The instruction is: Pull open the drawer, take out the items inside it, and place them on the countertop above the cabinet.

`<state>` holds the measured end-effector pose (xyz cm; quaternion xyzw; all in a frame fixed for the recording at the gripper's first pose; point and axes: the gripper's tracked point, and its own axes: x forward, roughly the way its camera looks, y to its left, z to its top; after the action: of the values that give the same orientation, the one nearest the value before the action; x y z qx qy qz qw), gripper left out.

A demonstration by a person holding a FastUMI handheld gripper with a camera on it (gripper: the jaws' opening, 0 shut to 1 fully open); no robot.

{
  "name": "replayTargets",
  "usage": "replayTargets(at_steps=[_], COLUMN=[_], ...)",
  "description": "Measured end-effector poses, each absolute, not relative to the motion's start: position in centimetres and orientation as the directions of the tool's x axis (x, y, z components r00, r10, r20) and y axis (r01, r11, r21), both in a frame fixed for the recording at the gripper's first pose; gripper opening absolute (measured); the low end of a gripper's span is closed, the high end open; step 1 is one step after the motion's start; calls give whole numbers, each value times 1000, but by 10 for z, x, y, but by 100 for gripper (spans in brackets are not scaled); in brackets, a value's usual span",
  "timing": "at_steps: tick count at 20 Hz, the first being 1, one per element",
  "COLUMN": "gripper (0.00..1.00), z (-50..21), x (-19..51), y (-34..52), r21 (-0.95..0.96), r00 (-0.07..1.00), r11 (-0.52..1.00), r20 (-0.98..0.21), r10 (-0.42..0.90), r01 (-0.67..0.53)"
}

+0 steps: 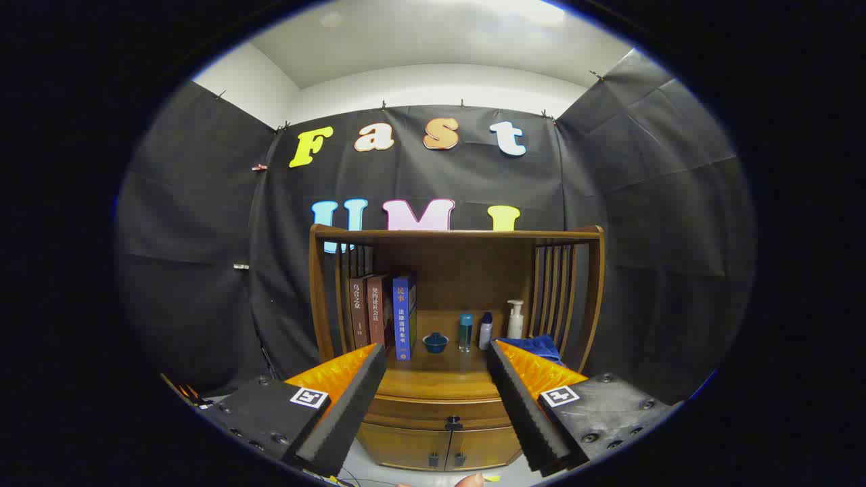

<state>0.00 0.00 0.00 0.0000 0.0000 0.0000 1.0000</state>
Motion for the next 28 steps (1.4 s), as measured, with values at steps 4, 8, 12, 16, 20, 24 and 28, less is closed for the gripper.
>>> replayTargets(at_steps=[4,8,12,16,20,24,28], gripper=[98,98,98,98,98,98,98], z=[1,4,2,2,3,-12,-48], x=[0,1,-1,-1,2,14,37], y=[-1,-2,-3,-8,-10,-8,-9], r21=[13,4,6,0,1,5,4], r00=[1000,1000,1000,1000,1000,999,998], r11=[1000,1000,1000,1000,1000,1000,1000], r20=[1,6,3,7,13,30,61], r10=[-5,-9,-14,-21,-27,-15,-10], r01=[5,9,14,21,27,15,10])
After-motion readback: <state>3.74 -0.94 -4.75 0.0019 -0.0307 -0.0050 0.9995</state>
